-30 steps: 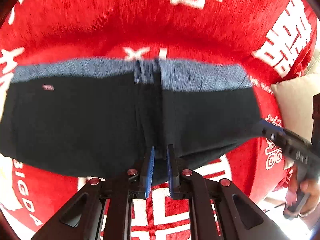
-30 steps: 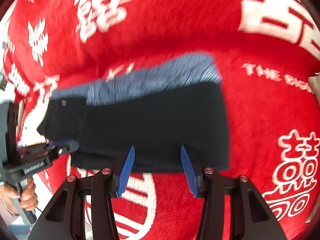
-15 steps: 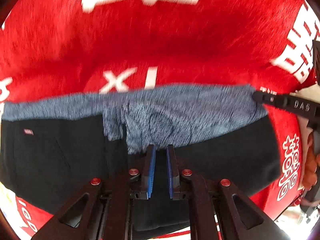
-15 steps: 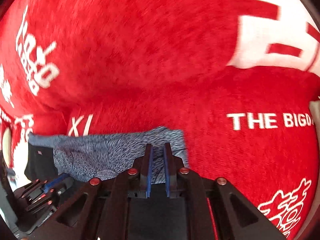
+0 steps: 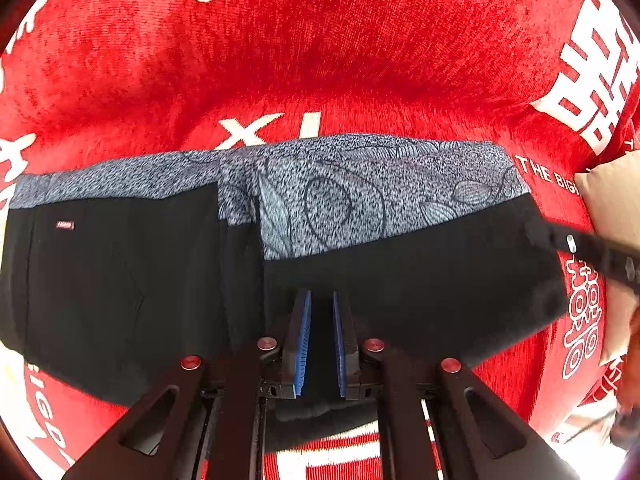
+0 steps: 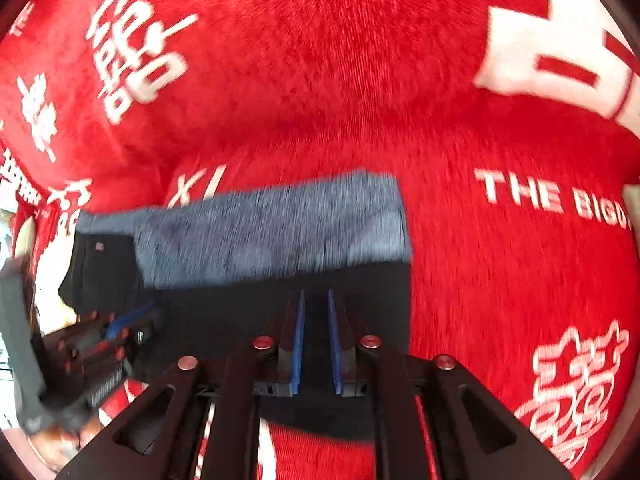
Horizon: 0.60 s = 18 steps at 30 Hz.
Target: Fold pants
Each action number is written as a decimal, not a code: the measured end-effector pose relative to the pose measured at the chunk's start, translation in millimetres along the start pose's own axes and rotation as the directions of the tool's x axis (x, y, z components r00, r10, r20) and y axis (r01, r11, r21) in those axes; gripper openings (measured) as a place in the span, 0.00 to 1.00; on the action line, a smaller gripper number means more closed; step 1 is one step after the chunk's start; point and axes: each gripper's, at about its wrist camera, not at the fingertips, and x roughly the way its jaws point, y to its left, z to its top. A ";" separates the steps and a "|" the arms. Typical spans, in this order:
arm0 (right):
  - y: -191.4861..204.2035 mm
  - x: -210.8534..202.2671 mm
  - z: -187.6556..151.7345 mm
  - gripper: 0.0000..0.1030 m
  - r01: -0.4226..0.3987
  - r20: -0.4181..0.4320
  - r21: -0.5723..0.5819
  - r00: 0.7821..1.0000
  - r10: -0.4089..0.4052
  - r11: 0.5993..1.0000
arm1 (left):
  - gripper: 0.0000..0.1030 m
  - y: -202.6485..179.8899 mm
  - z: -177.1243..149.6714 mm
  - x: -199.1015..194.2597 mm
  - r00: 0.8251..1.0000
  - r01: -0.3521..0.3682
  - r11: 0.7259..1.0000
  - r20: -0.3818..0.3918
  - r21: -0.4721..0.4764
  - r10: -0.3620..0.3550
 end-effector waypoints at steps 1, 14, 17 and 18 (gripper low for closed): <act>0.3 -3.5 -9.8 0.17 0.003 0.003 0.006 1.000 -0.003 1.000 | 0.12 0.6 -2.1 -2.1 1.000 -0.003 1.000 0.000 -0.009 0.003; -15.2 -28.1 -58.9 0.28 0.095 0.084 0.070 0.991 -0.101 0.993 | 0.85 7.5 -15.1 -31.5 0.997 -0.041 0.995 0.057 -0.096 0.047; -22.4 -28.0 -72.9 0.41 0.124 0.052 0.061 0.991 -0.127 0.990 | 0.85 5.6 -19.3 -34.6 0.997 -0.052 0.994 0.060 -0.096 0.057; -22.8 -26.3 -75.7 0.41 0.132 0.042 0.049 0.990 -0.134 0.990 | 0.85 4.3 -21.6 -34.1 0.996 -0.067 0.994 0.058 -0.091 0.072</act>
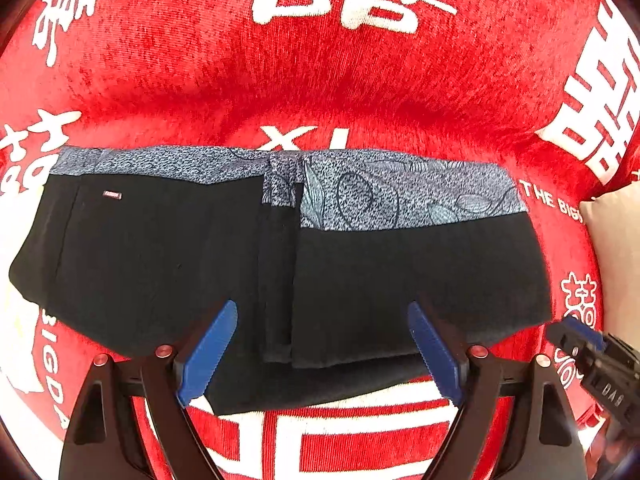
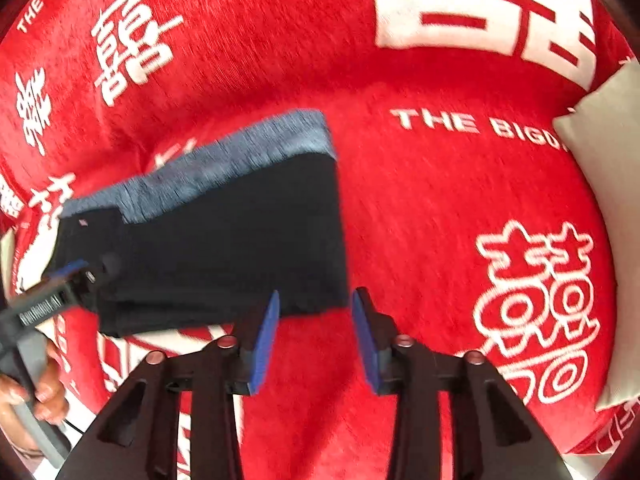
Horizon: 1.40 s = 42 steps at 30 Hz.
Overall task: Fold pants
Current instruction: 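Press the folded trousers flat with both grippers open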
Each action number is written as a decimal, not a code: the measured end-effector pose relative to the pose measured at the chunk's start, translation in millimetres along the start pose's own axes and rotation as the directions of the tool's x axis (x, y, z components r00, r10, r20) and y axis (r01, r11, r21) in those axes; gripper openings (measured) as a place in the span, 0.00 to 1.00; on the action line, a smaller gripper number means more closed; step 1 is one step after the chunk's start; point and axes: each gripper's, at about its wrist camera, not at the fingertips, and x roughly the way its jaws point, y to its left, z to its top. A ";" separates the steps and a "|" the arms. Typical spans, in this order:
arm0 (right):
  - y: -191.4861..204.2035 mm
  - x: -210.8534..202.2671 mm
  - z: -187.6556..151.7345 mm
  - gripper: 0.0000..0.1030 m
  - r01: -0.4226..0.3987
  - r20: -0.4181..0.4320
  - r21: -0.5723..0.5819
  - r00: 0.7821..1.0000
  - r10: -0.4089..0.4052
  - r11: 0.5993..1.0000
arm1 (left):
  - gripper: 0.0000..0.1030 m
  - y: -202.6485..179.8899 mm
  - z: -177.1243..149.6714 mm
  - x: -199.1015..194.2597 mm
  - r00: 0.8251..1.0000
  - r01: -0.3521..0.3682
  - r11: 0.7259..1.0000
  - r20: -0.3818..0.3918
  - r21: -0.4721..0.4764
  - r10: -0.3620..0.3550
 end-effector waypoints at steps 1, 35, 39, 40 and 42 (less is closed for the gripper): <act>0.3 3.5 -4.3 0.41 0.017 -0.018 -0.021 1.000 -0.017 1.000 | 0.85 -0.9 -1.0 1.0 1.000 -0.009 1.000 -0.002 0.004 0.009; -11.8 -14.4 1.5 0.60 -0.086 -0.045 -0.007 0.995 0.085 0.996 | 0.85 -4.2 -23.7 -7.3 0.992 -0.103 0.993 -0.083 -0.064 0.097; 10.1 -16.6 14.0 0.60 -0.117 -0.040 -0.068 0.993 0.114 0.991 | 0.85 6.6 -30.7 -19.7 0.991 -0.121 0.984 -0.077 -0.127 0.112; 21.0 -13.8 20.8 0.60 -0.129 -0.039 -0.097 0.991 0.126 0.987 | 0.85 11.5 -33.8 -22.9 0.990 -0.126 0.981 -0.075 -0.150 0.116; 41.8 -5.2 32.9 0.57 -0.162 -0.045 -0.141 0.987 0.158 0.977 | 0.85 20.8 -40.4 -28.0 0.991 -0.131 0.975 -0.063 -0.182 0.121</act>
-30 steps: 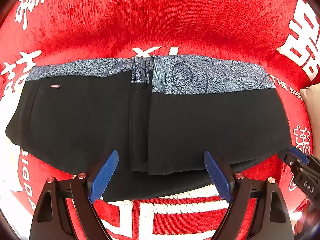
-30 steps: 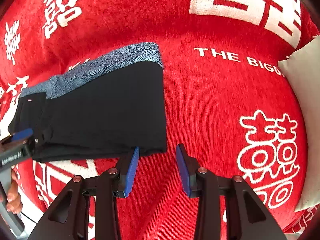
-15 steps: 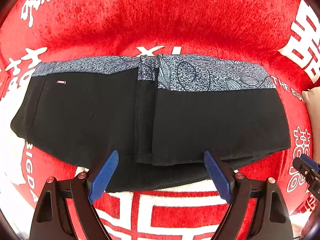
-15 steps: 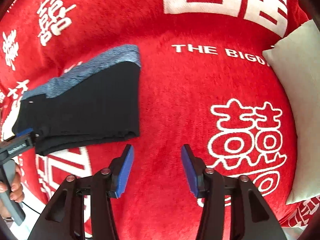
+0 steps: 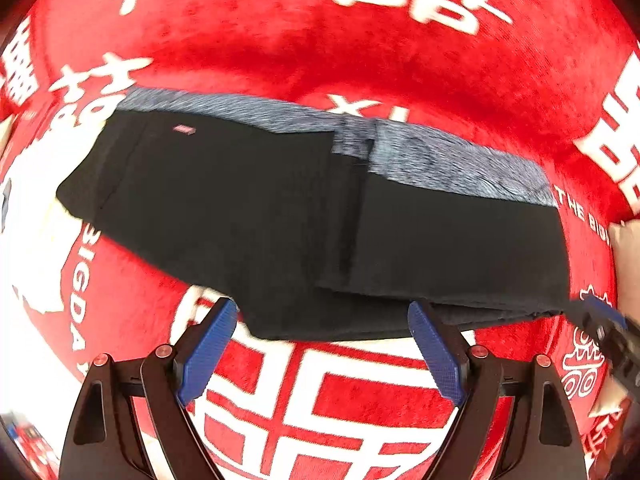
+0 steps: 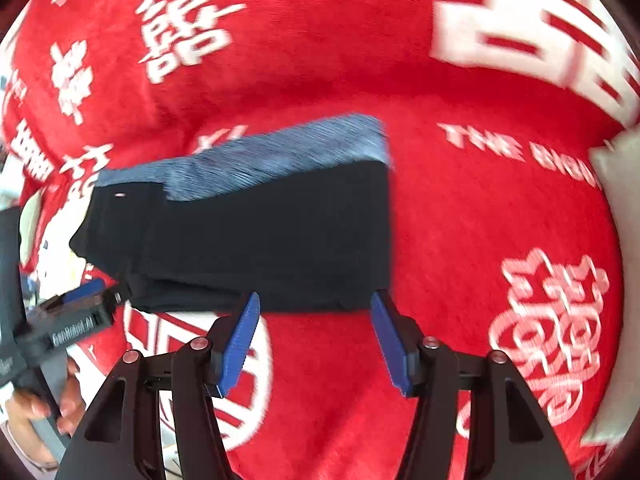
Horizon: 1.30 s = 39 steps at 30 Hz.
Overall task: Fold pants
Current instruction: 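Press the folded trousers flat with both grippers open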
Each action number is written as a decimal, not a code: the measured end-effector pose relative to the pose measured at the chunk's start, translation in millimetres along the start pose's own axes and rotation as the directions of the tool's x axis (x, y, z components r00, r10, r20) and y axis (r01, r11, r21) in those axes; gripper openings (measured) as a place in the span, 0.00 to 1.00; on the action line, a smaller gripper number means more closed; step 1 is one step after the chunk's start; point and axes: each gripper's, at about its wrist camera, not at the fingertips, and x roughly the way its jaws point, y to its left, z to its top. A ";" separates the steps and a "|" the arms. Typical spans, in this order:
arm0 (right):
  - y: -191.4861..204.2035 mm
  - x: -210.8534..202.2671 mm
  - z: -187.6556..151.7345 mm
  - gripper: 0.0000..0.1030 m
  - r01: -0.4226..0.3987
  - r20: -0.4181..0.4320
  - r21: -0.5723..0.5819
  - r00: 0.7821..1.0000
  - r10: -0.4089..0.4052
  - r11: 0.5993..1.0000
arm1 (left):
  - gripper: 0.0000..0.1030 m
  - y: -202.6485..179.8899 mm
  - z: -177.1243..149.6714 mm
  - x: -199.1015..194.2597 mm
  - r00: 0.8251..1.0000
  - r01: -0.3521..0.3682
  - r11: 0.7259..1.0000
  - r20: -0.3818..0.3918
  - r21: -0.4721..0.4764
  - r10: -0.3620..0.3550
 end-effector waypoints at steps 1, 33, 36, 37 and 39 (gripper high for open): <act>11.5 7.2 10.4 0.53 -0.028 0.003 -0.025 1.000 0.028 0.999 | 0.85 6.8 -3.1 -0.9 1.000 -0.003 1.000 0.007 -0.014 0.003; 160.1 92.1 22.9 0.60 0.206 -0.128 -0.162 0.965 -0.227 0.965 | 0.85 171.9 24.1 26.0 0.993 0.118 0.975 -0.004 -0.189 -0.121; 158.5 100.9 24.5 0.70 0.210 -0.129 -0.172 0.964 -0.233 0.962 | 0.85 179.5 25.1 30.3 0.992 0.122 0.968 -0.001 -0.218 -0.125; 155.7 106.9 23.4 0.71 0.203 -0.144 -0.175 0.963 -0.229 0.963 | 0.85 181.5 25.2 32.3 0.992 0.123 0.966 -0.002 -0.226 -0.126; 151.2 115.8 19.3 0.75 0.188 -0.163 -0.180 0.962 -0.217 0.966 | 0.85 185.7 25.0 35.1 0.990 0.135 0.961 0.001 -0.242 -0.139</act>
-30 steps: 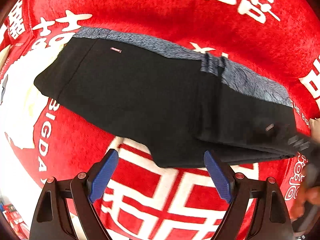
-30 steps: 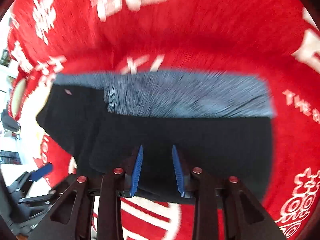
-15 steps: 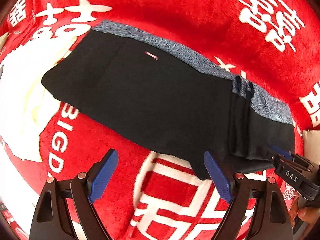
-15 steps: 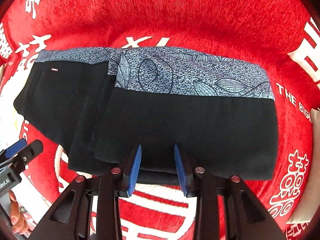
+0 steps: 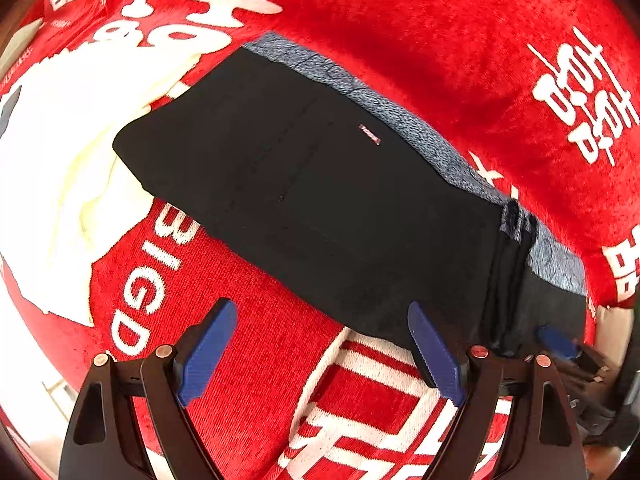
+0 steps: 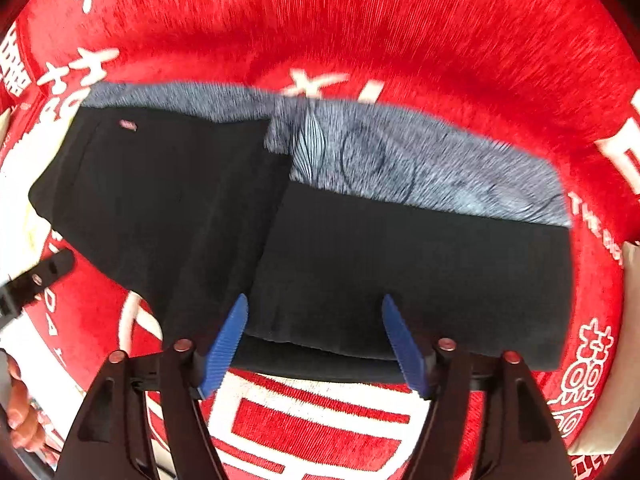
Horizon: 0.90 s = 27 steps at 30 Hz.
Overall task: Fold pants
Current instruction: 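Press the folded trousers flat with both grippers open, then grasp the end of the trouser bundle with both grippers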
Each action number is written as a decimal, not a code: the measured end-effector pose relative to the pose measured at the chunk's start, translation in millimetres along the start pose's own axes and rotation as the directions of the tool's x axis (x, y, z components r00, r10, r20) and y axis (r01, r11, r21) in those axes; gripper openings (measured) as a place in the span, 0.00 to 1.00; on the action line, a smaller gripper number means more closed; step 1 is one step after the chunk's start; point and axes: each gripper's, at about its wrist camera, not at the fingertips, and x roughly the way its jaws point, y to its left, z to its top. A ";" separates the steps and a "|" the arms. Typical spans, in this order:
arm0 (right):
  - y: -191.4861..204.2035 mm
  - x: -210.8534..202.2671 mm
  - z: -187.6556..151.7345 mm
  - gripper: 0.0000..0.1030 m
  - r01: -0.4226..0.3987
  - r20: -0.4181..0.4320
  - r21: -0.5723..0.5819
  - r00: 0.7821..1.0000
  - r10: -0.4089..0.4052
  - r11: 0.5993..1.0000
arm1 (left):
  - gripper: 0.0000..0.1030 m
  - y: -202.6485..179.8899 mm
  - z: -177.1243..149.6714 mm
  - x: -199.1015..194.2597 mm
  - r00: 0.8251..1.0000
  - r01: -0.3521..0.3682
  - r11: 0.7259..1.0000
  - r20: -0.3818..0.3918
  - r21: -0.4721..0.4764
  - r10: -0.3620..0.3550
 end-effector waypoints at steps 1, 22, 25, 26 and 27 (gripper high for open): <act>1.2 0.0 -1.1 0.76 0.006 0.014 -0.014 1.000 -0.006 1.000 | 0.85 2.0 0.6 1.1 1.000 0.009 1.000 0.000 -0.007 -0.009; 7.9 7.2 -0.5 0.85 0.025 0.037 -0.059 0.999 -0.023 0.998 | 0.85 97.5 20.7 26.6 0.908 0.418 0.877 0.135 -0.238 -0.396; 8.0 7.8 -0.5 0.85 0.026 0.037 -0.059 0.999 -0.023 0.998 | 0.85 99.0 25.2 30.4 0.888 0.458 0.854 0.168 -0.246 -0.427; 7.7 7.8 -0.5 0.85 0.026 0.037 -0.060 0.999 -0.024 0.998 | 0.85 101.4 25.9 30.9 0.879 0.474 0.843 0.183 -0.253 -0.440; 7.8 7.9 -0.6 0.85 0.027 0.039 -0.060 0.999 -0.024 0.998 | 0.85 103.1 26.4 31.9 0.871 0.490 0.833 0.196 -0.258 -0.451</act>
